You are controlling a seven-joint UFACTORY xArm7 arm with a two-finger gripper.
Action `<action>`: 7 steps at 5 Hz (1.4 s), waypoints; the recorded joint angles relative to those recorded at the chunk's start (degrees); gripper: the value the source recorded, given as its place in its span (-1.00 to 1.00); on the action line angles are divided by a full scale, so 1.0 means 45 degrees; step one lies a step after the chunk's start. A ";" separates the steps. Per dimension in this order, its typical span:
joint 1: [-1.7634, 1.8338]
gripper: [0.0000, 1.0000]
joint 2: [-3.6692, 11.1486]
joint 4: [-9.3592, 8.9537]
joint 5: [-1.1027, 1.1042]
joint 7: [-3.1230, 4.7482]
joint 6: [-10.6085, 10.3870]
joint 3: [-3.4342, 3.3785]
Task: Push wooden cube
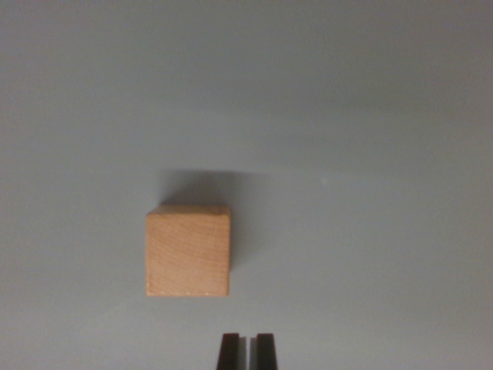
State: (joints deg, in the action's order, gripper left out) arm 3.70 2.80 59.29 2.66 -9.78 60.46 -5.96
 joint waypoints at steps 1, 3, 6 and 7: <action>0.0075 -1.00 0.0052 -0.0556 0.0070 -0.0242 -0.0597 -0.0081; 0.0149 -1.00 0.0104 -0.1101 0.0139 -0.0480 -0.1184 -0.0161; 0.0221 -1.00 0.0154 -0.1631 0.0206 -0.0711 -0.1754 -0.0239; 0.0290 -1.00 0.0202 -0.2142 0.0271 -0.0934 -0.2302 -0.0314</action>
State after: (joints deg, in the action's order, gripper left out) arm 5.00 3.71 49.65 3.88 -13.98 50.10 -7.38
